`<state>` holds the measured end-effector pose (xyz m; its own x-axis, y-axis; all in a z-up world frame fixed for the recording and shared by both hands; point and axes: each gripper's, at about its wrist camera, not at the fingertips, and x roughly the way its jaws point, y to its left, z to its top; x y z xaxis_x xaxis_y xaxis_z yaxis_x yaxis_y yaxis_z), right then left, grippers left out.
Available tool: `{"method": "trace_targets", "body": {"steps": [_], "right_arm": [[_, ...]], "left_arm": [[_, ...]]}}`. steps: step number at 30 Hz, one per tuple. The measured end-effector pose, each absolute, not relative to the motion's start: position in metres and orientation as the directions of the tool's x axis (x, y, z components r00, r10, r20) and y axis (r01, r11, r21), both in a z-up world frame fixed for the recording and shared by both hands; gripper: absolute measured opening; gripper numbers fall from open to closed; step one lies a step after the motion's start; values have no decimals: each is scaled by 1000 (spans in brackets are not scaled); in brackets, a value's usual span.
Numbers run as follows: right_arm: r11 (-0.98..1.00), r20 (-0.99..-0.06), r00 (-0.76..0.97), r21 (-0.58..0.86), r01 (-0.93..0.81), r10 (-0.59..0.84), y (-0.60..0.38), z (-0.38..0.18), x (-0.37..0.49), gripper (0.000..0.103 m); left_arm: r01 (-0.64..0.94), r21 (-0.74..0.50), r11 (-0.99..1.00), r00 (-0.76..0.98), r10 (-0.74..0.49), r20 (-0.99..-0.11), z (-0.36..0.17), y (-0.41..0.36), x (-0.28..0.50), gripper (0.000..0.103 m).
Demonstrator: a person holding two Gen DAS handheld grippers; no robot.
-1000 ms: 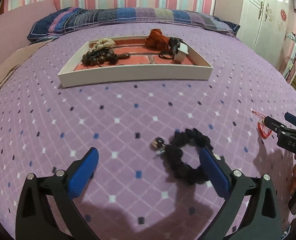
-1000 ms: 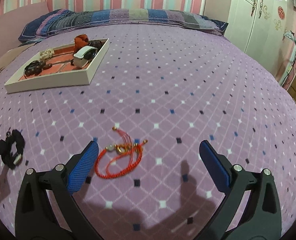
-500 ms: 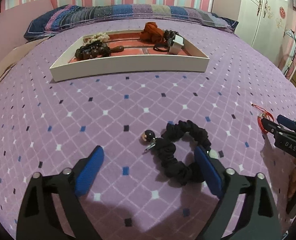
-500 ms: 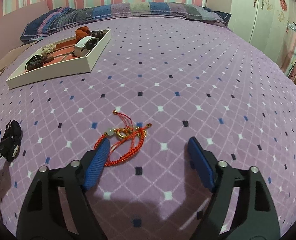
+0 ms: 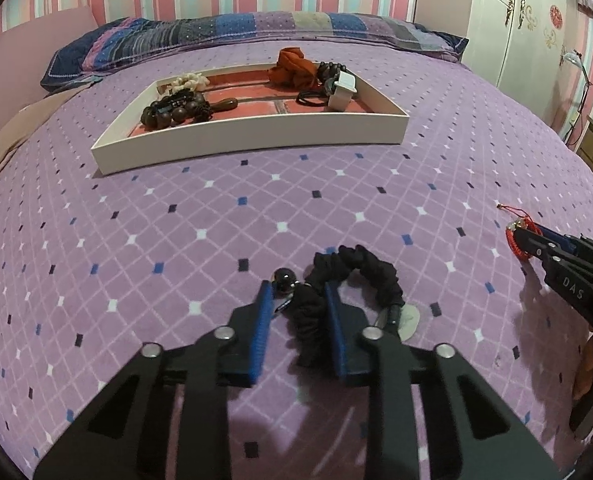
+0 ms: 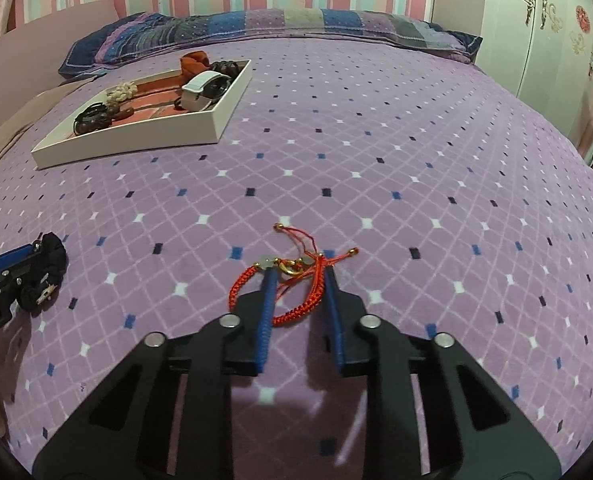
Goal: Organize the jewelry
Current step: 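Grasp the red string bracelet with the right tool while the left tool grasps the black scrunchie, then carry the string bracelet and scrunchie over the white tray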
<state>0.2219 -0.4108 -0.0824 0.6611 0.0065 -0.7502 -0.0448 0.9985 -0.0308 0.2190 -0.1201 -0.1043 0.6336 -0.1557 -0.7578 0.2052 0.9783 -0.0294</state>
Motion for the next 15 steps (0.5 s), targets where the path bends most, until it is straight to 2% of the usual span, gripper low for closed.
{"method": "trace_targets", "body": {"steps": [3, 8, 15], "right_arm": [[998, -747, 665, -29, -53, 14, -408, -82, 220, 9], [998, -743, 669, -21, -53, 20, -408, -81, 220, 5], [999, -735, 678, -9, -35, 17, -410, -76, 218, 5]], "left_arm": [[204, -35, 978, 635, -159, -756, -104, -118, 218, 21], [204, -52, 978, 630, -172, -757, -102, -116, 219, 20], [199, -58, 978, 629, -173, -757, -100, -113, 218, 20]]}}
